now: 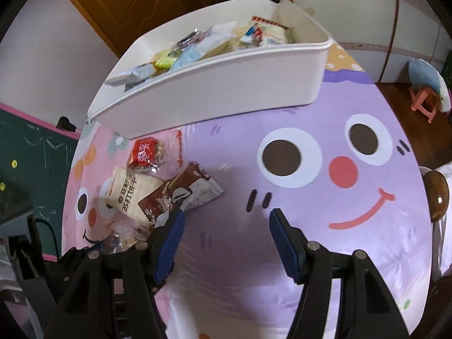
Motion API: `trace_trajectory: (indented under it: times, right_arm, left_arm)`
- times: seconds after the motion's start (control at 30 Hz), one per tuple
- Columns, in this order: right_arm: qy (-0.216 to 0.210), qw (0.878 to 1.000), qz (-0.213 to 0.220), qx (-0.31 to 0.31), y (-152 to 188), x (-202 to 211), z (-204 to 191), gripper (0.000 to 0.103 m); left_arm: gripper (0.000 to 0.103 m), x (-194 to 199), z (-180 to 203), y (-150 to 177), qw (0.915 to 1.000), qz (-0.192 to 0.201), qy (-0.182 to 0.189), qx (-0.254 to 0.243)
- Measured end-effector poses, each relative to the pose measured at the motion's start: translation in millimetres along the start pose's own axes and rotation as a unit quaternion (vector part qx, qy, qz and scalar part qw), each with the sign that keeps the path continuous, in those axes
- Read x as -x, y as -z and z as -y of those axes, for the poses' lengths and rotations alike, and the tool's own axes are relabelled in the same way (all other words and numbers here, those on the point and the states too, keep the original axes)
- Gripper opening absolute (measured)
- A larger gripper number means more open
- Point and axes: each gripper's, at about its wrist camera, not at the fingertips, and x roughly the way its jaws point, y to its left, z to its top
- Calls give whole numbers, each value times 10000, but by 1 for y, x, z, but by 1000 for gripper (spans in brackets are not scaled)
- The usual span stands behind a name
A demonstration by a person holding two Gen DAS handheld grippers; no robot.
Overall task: Organize snacks
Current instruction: 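Grasp the clear puffed-snack bag with the left tool while the right tool grasps the brown wrapper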
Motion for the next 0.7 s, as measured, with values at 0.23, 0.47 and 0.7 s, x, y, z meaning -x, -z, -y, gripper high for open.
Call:
trace_trajectory:
  times: [0.23,0.47,0.7]
  right_arm:
    - [0,9996,-222,180,-4,-24,-17,63]
    - [-73,9993,-331,176,-14,-43,-32,63]
    - [260,9979,-146,568,-15,-50,-49,62]
  left_arm:
    - [65,1,6,0,9979,391,-394,-346]
    - [43,10,-13,5,9981,565,-84,-220]
    - [43,15,-34,9,9984,562,15,12]
